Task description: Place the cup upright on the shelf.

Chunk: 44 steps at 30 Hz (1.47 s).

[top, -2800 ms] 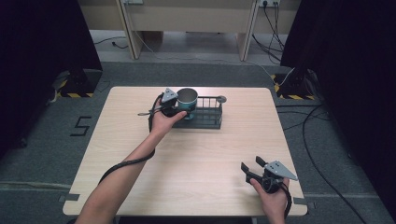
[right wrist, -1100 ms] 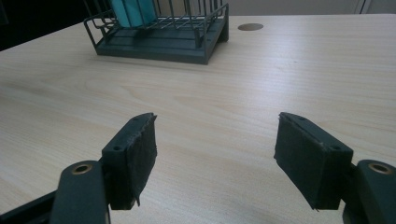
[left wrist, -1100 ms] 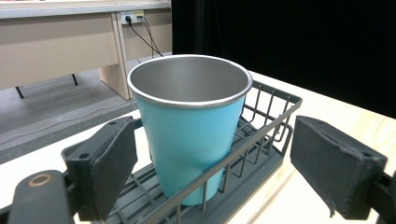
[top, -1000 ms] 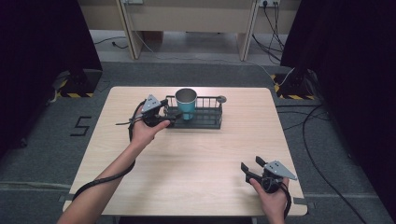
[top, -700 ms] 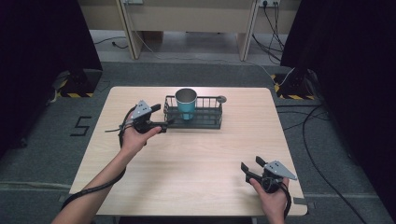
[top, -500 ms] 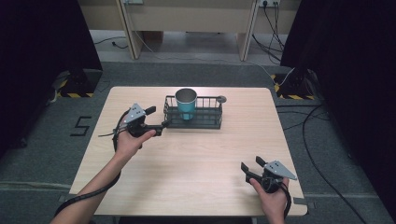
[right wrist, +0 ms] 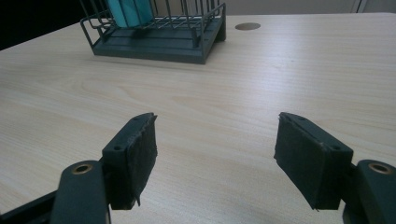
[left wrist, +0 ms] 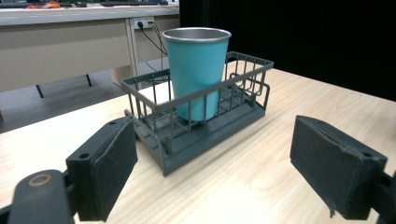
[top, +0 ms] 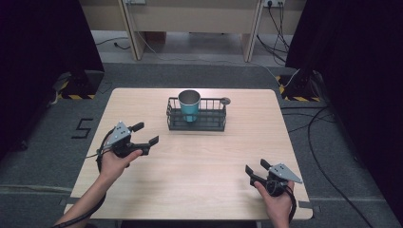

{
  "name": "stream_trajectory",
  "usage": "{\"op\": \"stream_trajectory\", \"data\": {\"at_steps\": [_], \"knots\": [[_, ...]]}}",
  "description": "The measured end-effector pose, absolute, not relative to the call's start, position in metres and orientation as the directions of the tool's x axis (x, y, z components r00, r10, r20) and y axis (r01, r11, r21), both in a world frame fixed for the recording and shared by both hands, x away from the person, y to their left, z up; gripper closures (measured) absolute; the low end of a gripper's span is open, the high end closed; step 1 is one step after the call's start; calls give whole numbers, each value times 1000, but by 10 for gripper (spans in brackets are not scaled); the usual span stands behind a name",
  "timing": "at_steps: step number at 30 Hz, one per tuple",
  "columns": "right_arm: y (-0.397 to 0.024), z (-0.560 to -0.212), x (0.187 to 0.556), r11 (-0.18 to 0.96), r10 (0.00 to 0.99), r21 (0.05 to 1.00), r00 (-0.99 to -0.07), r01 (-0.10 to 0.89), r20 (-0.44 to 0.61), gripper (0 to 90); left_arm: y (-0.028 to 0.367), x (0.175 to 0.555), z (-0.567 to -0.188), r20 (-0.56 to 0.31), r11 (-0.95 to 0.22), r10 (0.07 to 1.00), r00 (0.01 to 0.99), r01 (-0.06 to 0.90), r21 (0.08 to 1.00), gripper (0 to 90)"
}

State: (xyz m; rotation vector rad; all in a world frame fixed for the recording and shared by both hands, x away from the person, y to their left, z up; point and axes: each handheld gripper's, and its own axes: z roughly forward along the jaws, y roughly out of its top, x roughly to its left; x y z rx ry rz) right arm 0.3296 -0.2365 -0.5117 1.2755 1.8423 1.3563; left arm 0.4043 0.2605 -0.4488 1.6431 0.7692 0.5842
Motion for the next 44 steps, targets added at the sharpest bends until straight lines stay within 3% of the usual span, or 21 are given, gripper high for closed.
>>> {"op": "stream_trajectory", "data": {"at_steps": [33,44], "knots": [[-236,-511,329,60,900,921,-420,386,118,301,320,353,-505,-110,-65,830,547,290,955,141],[-236,-511,330,62,895,919,-429,389,121,288,324,351,-504,-88,-69,830,550,258,964,142]]}}
